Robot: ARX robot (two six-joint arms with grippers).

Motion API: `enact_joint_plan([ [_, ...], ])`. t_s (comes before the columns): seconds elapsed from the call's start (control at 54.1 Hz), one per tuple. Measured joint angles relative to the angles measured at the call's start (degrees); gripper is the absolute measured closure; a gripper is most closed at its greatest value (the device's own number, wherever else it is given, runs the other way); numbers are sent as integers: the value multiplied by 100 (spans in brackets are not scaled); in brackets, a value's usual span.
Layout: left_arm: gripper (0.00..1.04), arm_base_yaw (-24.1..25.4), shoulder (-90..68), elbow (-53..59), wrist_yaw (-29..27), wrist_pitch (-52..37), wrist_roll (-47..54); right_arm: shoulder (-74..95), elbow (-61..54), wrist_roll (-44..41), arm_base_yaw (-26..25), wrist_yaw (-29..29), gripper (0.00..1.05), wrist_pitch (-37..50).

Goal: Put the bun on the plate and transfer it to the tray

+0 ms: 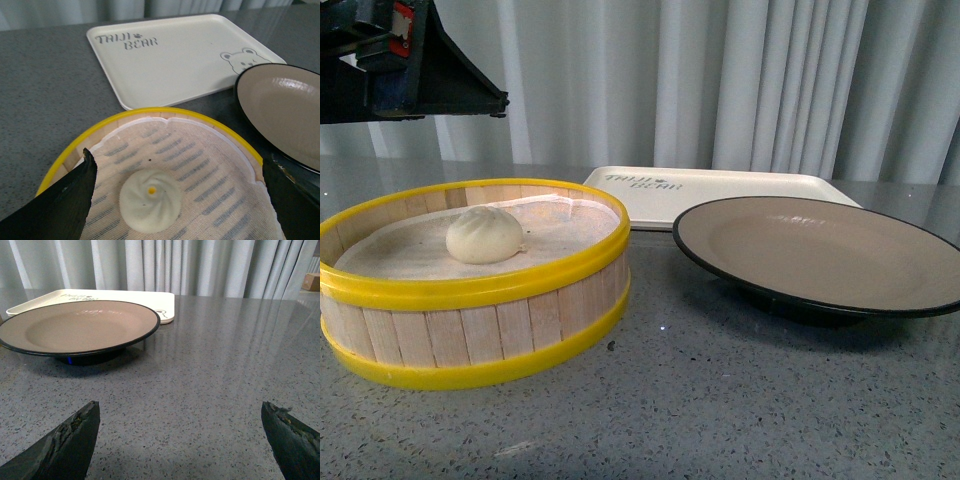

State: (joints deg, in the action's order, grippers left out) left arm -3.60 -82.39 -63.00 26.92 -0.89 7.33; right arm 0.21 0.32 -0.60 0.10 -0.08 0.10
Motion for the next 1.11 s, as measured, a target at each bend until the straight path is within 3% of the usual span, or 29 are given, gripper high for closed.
enact_joint_plan([
  [0.259, 7, -153, -393, -437, 256, 883, 520, 0, 0, 0, 0, 0, 8, 0],
  [1.109, 7, -372, -962, -439, -481, 918, 938, 0, 0, 2, 0, 0, 8, 0],
])
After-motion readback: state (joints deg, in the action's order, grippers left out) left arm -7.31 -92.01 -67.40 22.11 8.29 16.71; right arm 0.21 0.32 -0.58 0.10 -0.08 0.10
